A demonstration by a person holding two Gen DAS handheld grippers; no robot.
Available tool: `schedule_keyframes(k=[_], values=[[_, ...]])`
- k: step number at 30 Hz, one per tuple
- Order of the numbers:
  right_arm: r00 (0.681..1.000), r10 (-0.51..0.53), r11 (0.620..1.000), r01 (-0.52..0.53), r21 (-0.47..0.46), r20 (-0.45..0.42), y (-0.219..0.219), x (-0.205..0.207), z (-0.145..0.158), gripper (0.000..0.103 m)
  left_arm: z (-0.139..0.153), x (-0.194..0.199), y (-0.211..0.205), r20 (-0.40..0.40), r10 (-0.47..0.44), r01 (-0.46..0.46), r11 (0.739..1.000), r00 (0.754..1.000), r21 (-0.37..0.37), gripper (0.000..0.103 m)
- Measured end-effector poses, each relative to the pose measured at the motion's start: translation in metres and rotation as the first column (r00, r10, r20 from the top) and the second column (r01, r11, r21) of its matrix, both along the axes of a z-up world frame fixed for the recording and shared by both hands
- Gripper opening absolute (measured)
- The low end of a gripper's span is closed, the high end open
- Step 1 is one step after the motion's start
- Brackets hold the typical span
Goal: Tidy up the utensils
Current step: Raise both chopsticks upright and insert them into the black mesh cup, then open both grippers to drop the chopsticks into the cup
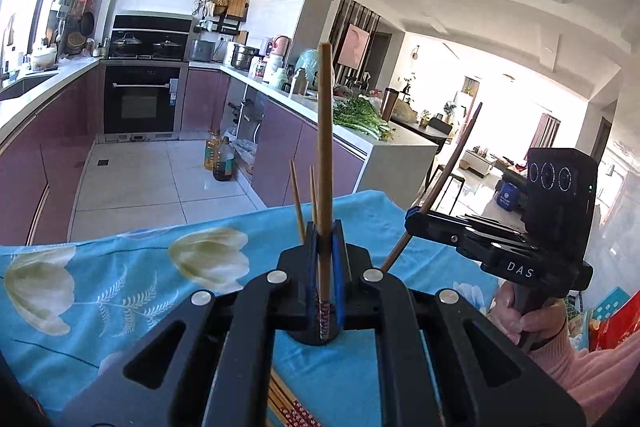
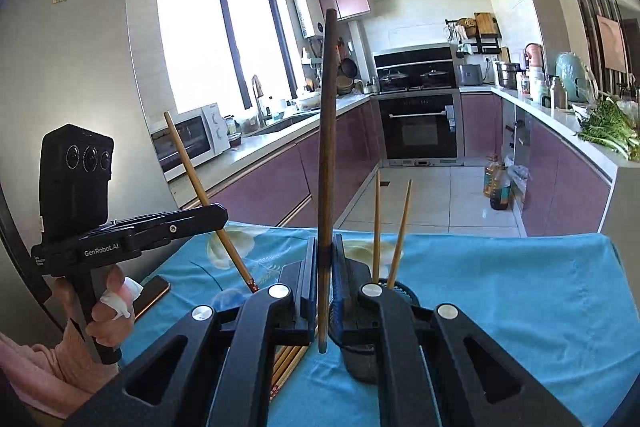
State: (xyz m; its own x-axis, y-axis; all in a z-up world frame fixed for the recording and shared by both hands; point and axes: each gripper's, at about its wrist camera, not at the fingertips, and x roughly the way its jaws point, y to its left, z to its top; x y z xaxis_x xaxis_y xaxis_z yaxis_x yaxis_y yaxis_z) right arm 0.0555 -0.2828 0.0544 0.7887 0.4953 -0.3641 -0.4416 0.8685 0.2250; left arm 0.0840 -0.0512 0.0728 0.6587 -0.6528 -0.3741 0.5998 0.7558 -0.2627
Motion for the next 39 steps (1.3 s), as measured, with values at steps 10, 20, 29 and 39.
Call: schedule_keyframes(k=[10, 20, 29, 39], values=[[0.998, -0.055, 0.998, 0.055, -0.042, 0.009, -0.008, 0.022, -0.002, 0.006, 0.007, 0.026, -0.035, 0.013, -0.006, 0.005, 0.999, 1.0, 0.041, 0.007], [0.988, -0.046, 0.994, 0.032, -0.101, -0.146, -0.002, 0.046, -0.04, 0.006, -0.039, 0.043, -0.065, -0.111, -0.059, 0.079, 0.98, 0.992, 0.18, 0.007], [0.966, -0.029, 0.992, -0.004, -0.125, -0.259, 0.005, 0.064, -0.058, 0.006, -0.061, 0.06, -0.07, -0.197, -0.068, 0.112, 0.969, 0.978, 0.22, 0.007], [0.957, -0.058, 0.994, 0.03, -0.102, -0.285, 0.003, 0.084, -0.066, 0.008, -0.065, 0.076, -0.076, -0.217, -0.027, 0.076, 0.972, 0.976, 0.222, 0.011]])
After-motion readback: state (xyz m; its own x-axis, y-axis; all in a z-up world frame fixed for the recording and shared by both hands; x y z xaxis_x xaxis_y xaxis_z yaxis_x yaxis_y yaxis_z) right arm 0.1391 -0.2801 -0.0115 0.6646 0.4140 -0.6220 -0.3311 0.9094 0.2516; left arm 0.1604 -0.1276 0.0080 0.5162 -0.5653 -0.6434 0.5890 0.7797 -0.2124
